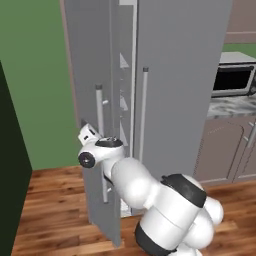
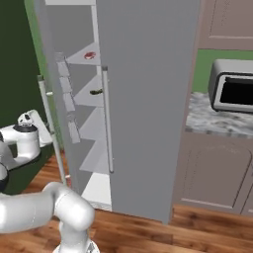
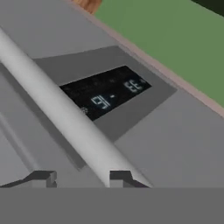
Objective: There's a steak in the fridge that needs to be moved to the freezer for freezing. Pick up the steak from the fridge, place it on any shelf in the freezer, and close the fridge and freezer doors when done.
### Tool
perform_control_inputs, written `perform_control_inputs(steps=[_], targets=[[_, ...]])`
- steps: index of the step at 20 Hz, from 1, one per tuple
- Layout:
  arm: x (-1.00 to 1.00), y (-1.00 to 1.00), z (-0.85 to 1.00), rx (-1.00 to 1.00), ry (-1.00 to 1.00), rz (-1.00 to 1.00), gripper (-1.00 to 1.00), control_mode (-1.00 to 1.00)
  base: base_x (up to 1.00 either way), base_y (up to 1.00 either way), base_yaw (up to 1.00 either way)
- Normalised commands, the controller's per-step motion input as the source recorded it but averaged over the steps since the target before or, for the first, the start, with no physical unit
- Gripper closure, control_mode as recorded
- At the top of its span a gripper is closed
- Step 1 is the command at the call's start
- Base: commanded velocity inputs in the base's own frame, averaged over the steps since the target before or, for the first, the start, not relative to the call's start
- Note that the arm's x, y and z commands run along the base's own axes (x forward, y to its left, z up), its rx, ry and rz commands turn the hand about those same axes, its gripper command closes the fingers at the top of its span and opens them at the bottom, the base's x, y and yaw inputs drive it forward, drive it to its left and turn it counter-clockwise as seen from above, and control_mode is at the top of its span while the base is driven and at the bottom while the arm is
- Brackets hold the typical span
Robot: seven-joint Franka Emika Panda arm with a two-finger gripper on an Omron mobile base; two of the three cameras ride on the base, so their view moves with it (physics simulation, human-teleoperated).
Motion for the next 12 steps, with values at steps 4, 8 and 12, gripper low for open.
perform_control_inputs(steps=[4, 8, 12], targets=[[0.7, -1.0, -0.19, 0.07, 0.03, 0.0, -1.0, -1.0, 0.0, 0.0, 0.0], [0.8, -1.0, -0.12, 0.08, 0.0, 0.0, -1.0, -1.0, 0.0, 0.0, 0.0], [0.97, -0.79, -0.04, 0.09, 0.0, 0.0, -1.0, -1.0, 0.0, 0.0, 0.0]])
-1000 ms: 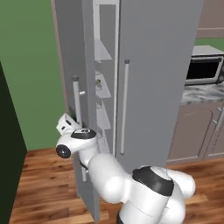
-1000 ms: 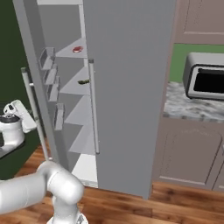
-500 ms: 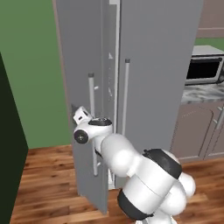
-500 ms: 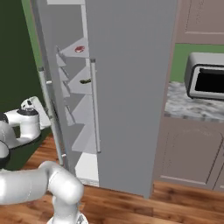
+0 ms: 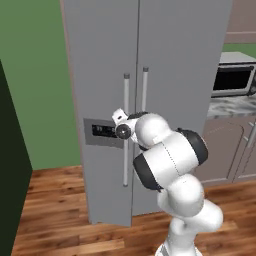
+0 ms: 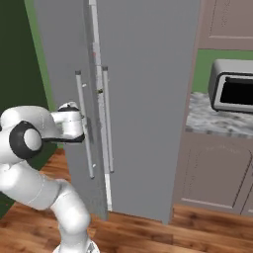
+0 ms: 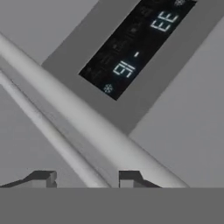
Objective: There's a steak in the fridge that needs to be moved to the freezer for freezing. Pick up the steak from the fridge, place it on any shelf in the freezer, and close the fridge and freezer doors when done.
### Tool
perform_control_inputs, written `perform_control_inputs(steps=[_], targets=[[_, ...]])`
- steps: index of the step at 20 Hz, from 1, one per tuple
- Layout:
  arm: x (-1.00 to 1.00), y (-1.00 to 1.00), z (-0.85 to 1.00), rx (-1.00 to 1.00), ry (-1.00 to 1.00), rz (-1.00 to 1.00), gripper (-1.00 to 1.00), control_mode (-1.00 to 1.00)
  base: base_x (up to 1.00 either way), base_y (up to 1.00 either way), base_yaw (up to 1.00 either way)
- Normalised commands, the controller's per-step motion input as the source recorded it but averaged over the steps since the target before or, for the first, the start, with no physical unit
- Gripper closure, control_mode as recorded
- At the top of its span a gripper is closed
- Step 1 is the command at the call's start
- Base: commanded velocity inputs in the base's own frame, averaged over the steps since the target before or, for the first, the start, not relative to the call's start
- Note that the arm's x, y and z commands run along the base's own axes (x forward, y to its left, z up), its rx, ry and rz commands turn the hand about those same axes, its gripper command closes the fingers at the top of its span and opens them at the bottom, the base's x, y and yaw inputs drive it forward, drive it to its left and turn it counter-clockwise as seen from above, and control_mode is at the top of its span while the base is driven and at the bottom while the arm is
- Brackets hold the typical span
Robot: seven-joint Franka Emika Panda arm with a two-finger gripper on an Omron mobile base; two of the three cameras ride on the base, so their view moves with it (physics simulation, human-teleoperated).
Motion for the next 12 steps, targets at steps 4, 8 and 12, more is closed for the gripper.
perform_control_inputs(steps=[4, 8, 12], targets=[[0.99, -0.49, 0.0, 0.09, -0.01, 0.0, -1.0, -1.0, 0.0, 0.0, 0.0], [0.92, -0.39, -0.01, 0.09, -0.04, 0.01, -1.0, -1.0, 0.0, 0.0, 0.0], [0.68, -0.16, -0.04, 0.04, -0.07, 0.01, -1.0, -1.0, 0.0, 0.0, 0.0]])
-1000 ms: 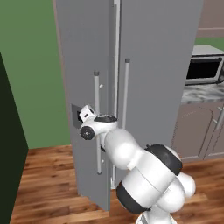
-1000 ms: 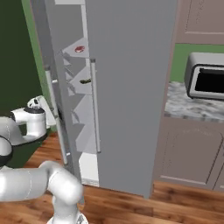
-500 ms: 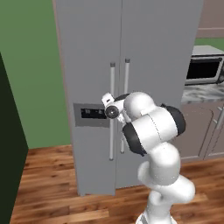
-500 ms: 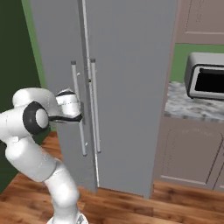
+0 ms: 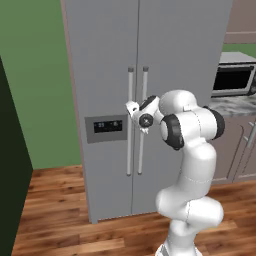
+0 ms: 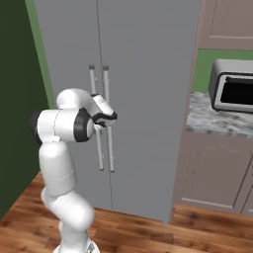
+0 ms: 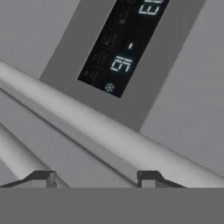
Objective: There's a steak in the fridge that needs to be moved to the freezer for freezing. Pick up the steak from the fridge, place it on any shelf in the freezer, and close the fridge and freezer doors when done.
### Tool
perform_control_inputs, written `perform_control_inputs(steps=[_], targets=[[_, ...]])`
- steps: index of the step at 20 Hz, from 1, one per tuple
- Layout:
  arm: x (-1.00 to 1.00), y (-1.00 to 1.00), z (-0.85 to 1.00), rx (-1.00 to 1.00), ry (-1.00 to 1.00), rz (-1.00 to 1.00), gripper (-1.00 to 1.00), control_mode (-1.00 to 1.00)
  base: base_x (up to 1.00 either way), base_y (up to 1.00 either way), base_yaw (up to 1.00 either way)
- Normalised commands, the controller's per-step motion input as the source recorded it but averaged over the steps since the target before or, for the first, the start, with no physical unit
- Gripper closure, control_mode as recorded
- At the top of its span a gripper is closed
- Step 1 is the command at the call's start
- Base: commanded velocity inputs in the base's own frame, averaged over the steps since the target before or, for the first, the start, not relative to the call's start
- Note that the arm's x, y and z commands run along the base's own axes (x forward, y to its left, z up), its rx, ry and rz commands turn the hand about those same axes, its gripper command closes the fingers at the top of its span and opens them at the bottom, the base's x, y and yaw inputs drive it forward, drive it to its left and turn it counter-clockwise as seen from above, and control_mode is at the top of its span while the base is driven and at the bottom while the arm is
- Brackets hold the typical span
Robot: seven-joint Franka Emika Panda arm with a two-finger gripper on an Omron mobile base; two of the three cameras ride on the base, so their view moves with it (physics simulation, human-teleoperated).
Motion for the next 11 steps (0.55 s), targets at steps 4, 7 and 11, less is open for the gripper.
perform_control_inputs(steps=[4, 7, 11], targets=[[0.94, 0.0, -0.01, 0.01, -0.01, 0.0, -1.0, -1.0, 0.0, 0.0, 0.0], [0.13, -0.13, 0.0, 0.04, -0.03, 0.0, -1.0, -1.0, 0.0, 0.0, 0.0], [-0.44, -0.41, 0.0, 0.08, -0.11, 0.0, -1.0, -1.0, 0.0, 0.0, 0.0]])
